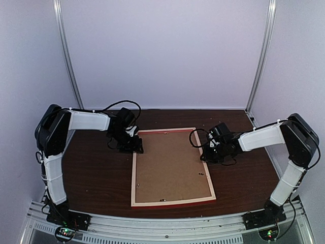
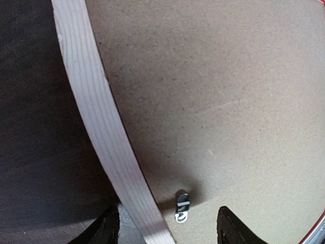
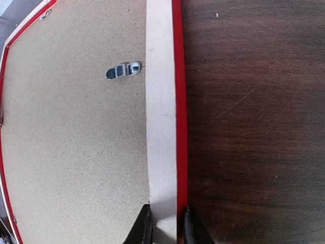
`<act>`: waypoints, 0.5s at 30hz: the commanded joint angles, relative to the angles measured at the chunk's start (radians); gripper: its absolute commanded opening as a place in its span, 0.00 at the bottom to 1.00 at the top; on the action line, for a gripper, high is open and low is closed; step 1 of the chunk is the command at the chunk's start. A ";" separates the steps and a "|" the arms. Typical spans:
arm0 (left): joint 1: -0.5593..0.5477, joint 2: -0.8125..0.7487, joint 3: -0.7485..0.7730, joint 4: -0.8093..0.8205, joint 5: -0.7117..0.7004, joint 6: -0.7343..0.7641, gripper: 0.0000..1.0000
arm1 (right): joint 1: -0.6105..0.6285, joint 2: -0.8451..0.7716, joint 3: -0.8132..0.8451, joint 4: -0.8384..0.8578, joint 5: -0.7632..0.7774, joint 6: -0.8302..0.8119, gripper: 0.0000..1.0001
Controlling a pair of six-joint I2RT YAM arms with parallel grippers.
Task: Put the photo into the frame
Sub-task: Press the fastener onto the backboard.
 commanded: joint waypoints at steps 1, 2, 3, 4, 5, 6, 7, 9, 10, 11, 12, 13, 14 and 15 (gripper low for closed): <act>-0.009 0.036 0.047 -0.021 -0.051 0.043 0.65 | 0.019 0.065 -0.023 -0.023 -0.059 0.036 0.04; -0.011 0.043 0.053 -0.026 -0.060 0.048 0.64 | 0.018 0.065 -0.021 -0.023 -0.061 0.037 0.04; -0.013 0.047 0.059 -0.031 -0.072 0.052 0.63 | 0.019 0.066 -0.021 -0.022 -0.061 0.037 0.04; -0.015 0.051 0.065 -0.037 -0.082 0.056 0.62 | 0.019 0.066 -0.021 -0.023 -0.062 0.037 0.04; -0.017 0.056 0.068 -0.040 -0.091 0.059 0.61 | 0.019 0.066 -0.021 -0.022 -0.061 0.036 0.04; -0.019 0.059 0.072 -0.044 -0.100 0.061 0.60 | 0.018 0.067 -0.022 -0.022 -0.062 0.037 0.04; -0.021 0.063 0.075 -0.044 -0.108 0.064 0.58 | 0.018 0.069 -0.023 -0.023 -0.062 0.035 0.04; -0.024 0.074 0.084 -0.051 -0.122 0.070 0.55 | 0.018 0.069 -0.023 -0.022 -0.062 0.036 0.04; -0.028 0.082 0.090 -0.062 -0.131 0.074 0.54 | 0.019 0.070 -0.022 -0.022 -0.063 0.035 0.04; -0.033 0.086 0.097 -0.071 -0.144 0.080 0.54 | 0.018 0.069 -0.022 -0.022 -0.063 0.036 0.04; -0.039 0.090 0.101 -0.078 -0.155 0.084 0.54 | 0.019 0.071 -0.021 -0.021 -0.063 0.034 0.04; -0.044 0.092 0.103 -0.084 -0.167 0.088 0.53 | 0.019 0.071 -0.020 -0.021 -0.064 0.034 0.04; -0.048 0.094 0.102 -0.086 -0.179 0.088 0.51 | 0.020 0.072 -0.019 -0.022 -0.065 0.034 0.04; -0.048 0.094 0.099 -0.087 -0.186 0.085 0.49 | 0.019 0.073 -0.018 -0.020 -0.065 0.034 0.04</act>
